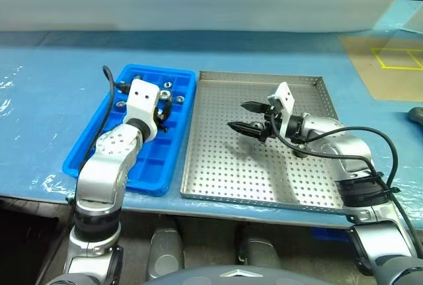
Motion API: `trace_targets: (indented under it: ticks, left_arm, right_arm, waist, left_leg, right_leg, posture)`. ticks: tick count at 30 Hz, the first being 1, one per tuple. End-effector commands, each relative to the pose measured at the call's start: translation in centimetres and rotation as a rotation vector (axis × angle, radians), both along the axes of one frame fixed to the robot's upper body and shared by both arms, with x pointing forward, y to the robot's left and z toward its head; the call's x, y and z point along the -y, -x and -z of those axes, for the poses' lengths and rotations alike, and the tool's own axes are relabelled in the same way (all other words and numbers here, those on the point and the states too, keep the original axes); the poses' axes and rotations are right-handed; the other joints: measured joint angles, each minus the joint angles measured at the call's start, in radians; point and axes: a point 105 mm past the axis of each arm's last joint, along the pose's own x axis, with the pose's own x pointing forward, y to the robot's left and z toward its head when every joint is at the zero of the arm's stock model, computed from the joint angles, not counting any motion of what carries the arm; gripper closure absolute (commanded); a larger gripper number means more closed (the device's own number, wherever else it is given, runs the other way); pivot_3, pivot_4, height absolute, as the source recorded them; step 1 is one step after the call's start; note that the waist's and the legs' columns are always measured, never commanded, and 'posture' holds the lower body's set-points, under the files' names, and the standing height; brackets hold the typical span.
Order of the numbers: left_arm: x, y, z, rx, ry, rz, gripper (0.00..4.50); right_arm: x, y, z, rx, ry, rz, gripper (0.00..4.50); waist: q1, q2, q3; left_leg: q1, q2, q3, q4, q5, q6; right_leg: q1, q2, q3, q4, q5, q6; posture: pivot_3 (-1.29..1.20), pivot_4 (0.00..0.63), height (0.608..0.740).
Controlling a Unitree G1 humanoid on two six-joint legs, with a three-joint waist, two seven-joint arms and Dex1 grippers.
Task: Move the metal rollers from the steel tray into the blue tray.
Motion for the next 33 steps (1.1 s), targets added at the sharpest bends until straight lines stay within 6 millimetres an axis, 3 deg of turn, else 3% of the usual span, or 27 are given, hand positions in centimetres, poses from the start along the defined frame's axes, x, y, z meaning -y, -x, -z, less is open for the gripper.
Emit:
trace_targets:
  ticks: [1, 8, 12, 22, 33]
  left_arm:
    - [-1.7, 1.2, -1.5, 0.061, -0.023, -0.134, 2.81]
    - [-4.2, 3.4, -0.9, 0.005, -0.233, -0.325, 2.81]
    - [-5.6, 4.6, 0.0, -0.048, -0.247, -0.413, 2.81]
    - [-3.8, 6.9, 2.1, -0.200, -0.060, -0.268, 2.81]
    - [-4.8, 7.6, 3.1, -0.255, -0.050, -0.331, 2.81]
  right_arm:
    - [-0.6, -0.2, -1.1, 0.052, -0.008, -0.041, 0.00]
    - [-1.4, -0.3, -0.6, 0.036, -0.007, -0.087, 0.00]
    - [-2.0, -0.6, -0.3, 0.031, -0.003, -0.115, 0.00]
    - [-3.5, -1.1, -0.3, 0.035, -0.003, -0.178, 0.00]
    - [-3.8, -1.2, 0.0, 0.028, 0.001, -0.202, 0.00]
  waist:
    - [0.004, 0.000, 0.000]
    - [0.024, 0.000, 0.000]
    - [0.034, 0.000, 0.000]
    - [0.072, 0.000, 0.000]
    - [0.087, 0.000, 0.000]
  left_leg:
    - [0.000, 0.000, -0.001, 0.000, 0.000, 0.000]
    - [-0.002, 0.001, -0.004, 0.000, 0.001, -0.002]
    - [-0.003, 0.001, -0.005, 0.000, 0.001, -0.002]
    - [-0.005, 0.001, -0.007, 0.000, 0.002, -0.002]
    - [-0.006, 0.001, -0.008, 0.000, 0.002, -0.002]
  right_leg:
    - [0.000, 0.000, -0.001, 0.000, 0.000, 0.000]
    - [-0.001, 0.000, -0.002, 0.001, 0.000, 0.000]
    - [-0.001, 0.000, -0.004, 0.000, -0.001, -0.001]
    - [-0.002, 0.000, -0.006, 0.001, -0.001, -0.002]
    - [-0.003, 0.000, -0.006, 0.001, -0.001, -0.002]
  posture:
    - [0.22, 0.150, 0.740]
    - [0.28, 0.150, 0.740]
    - [0.31, 0.150, 0.740]
    - [0.38, 0.150, 0.740]
    - [0.41, 0.150, 0.740]
